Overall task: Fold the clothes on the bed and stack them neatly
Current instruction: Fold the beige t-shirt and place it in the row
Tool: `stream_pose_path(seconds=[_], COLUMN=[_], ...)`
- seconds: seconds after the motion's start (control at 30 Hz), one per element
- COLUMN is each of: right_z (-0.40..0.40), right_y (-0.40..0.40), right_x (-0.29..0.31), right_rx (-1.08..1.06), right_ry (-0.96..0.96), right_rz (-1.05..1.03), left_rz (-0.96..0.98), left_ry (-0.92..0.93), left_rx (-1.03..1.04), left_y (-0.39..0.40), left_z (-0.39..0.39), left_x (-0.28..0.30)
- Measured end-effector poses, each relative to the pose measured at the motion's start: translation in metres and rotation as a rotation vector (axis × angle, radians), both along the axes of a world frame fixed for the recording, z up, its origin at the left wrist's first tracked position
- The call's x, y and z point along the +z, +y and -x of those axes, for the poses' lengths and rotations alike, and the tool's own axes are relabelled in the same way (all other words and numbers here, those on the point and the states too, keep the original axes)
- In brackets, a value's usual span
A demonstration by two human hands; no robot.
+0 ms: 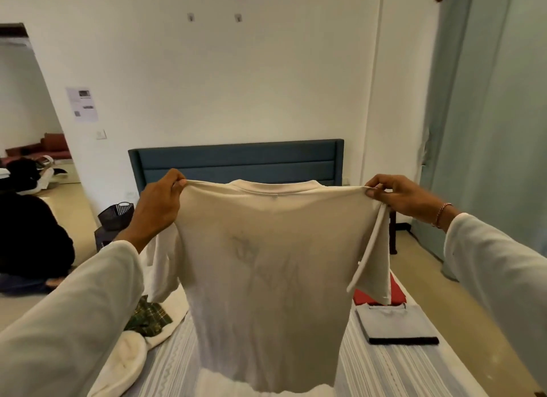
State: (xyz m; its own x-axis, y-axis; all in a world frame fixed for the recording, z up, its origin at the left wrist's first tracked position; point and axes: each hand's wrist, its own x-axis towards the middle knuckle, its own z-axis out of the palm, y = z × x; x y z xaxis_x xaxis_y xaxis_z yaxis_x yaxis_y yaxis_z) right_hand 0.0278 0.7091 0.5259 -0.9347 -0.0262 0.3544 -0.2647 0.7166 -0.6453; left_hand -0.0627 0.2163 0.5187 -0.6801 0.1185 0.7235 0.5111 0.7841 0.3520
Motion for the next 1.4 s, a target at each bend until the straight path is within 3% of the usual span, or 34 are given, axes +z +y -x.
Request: stream_pose_path(seconds=[0.17,0.37,0.73,0.87,0.97,1.23,1.4], right_z=[-0.052,-0.112,-0.149,-0.118,-0.075,0.095,0.186], right_y=[0.007,0.019,0.029,0.031,0.033,0.042,0.049], right_x=[-0.021,-0.037,-0.026,-0.047,-0.079,-0.243,-0.358], right_rx=[-0.029,-0.085,-0.114,-0.152,-0.205,-0.339,-0.418], right_ry=[0.06,0.158,0.036,-0.018,-0.057,-0.197,-0.199], right_rz=[0.034,0.088,0.272,0.313,0.316,0.27,0.112], left_rz=[0.157,0.202,0.307,0.374,0.435,0.565,0.591], left_ry=[0.129,0.283,0.348,0.302,0.163,-0.219,-0.424], left_rx=[0.104,0.14,0.081,0.08,0.08,0.026,0.009], left_y=[-0.002,-0.001,-0.001,0.007,0.007,0.029,0.052], left_z=[-0.054,-0.118,-0.143,-0.114,-0.07,0.098,0.203], left_x=[-0.029,-0.039,-0.044,-0.061,-0.093,-0.24,-0.352])
